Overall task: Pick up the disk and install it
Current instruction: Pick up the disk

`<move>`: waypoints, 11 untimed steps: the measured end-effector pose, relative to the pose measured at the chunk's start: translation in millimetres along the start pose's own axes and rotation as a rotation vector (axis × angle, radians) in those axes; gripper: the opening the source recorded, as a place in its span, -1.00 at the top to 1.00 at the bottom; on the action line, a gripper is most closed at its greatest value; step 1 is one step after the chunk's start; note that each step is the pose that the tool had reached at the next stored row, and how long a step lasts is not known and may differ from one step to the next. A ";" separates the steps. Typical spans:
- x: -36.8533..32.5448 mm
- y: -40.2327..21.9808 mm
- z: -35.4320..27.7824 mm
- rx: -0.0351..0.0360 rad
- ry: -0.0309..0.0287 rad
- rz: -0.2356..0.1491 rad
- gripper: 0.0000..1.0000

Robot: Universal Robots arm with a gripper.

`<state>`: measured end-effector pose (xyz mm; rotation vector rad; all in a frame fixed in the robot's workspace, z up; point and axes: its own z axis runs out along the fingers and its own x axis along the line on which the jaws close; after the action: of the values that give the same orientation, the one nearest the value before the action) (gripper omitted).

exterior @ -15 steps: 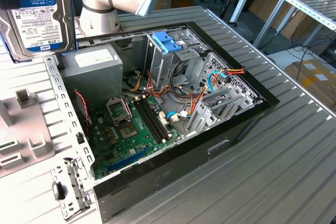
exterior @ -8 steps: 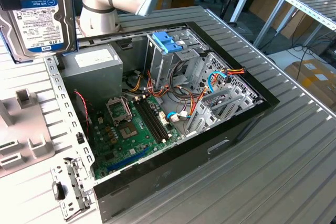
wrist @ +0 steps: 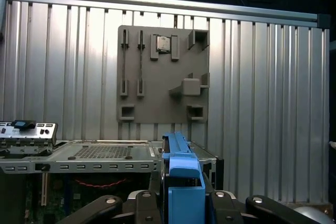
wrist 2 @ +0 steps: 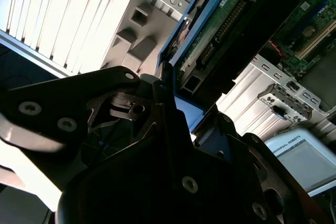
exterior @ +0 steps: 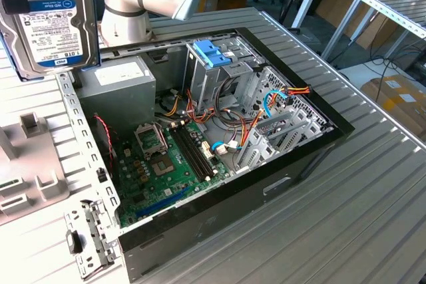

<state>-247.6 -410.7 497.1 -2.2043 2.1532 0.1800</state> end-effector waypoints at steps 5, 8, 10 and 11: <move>1.5 -0.9 -0.2 0.0000 0.0000 0.000 0.26; 2.5 -1.5 -0.3 0.0000 0.0000 0.000 0.26; 3.1 -1.8 -0.4 0.0001 0.0000 0.000 0.26; 3.4 -2.0 -0.4 0.0000 0.0000 0.000 0.26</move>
<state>-245.5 -414.0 497.0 -2.2042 2.1532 0.1801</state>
